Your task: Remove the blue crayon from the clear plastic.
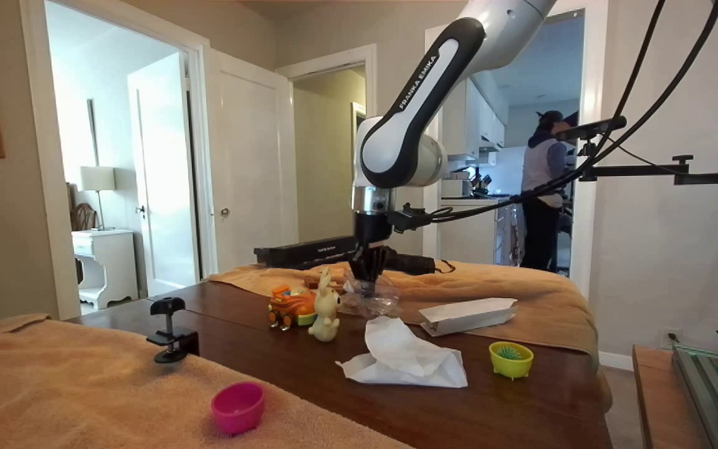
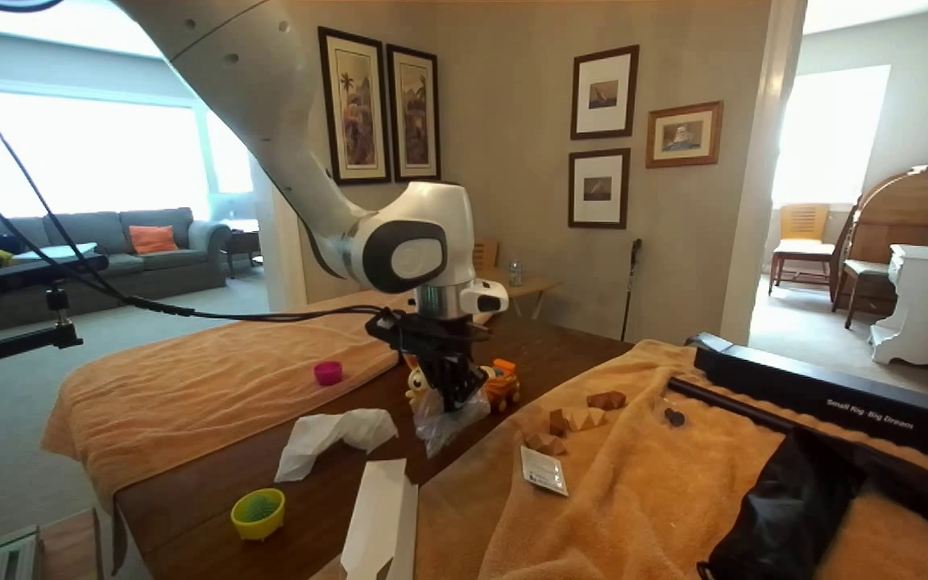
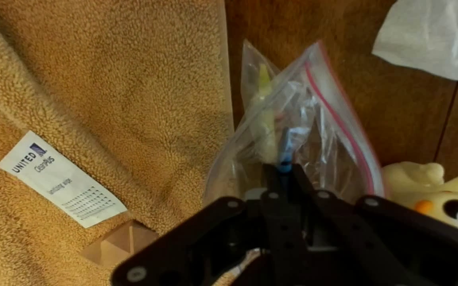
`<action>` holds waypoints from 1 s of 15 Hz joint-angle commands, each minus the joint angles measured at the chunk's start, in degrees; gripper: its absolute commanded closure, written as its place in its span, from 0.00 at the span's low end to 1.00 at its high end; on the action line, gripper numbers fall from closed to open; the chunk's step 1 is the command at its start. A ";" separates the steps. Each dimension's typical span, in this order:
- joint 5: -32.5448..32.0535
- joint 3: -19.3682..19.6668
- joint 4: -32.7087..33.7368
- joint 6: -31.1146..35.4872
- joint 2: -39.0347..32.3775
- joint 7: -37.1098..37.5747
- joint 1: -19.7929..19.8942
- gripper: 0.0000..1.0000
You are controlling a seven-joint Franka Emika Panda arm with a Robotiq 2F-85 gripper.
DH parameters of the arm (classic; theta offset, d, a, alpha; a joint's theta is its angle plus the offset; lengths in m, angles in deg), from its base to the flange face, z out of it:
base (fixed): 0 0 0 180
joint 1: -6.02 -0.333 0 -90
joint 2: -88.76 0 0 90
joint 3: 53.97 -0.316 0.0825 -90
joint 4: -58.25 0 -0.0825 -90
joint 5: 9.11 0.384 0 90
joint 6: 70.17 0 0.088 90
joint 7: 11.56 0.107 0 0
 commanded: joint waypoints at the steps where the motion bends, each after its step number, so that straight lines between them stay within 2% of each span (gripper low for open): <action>1: -1.39 0.01 -0.71 -2.88 2.52 1.32 -0.58 0.98; 9: -0.18 -1.14 -1.01 -4.25 2.73 0.77 -0.45 0.98; 10: -0.12 -1.21 -1.04 -4.19 2.68 0.68 -0.40 0.65; 11: -0.03 -1.27 -1.07 -4.17 2.64 0.61 -0.35 0.64; 15: 0.12 -1.31 -1.06 -4.04 2.50 0.45 -0.23 0.38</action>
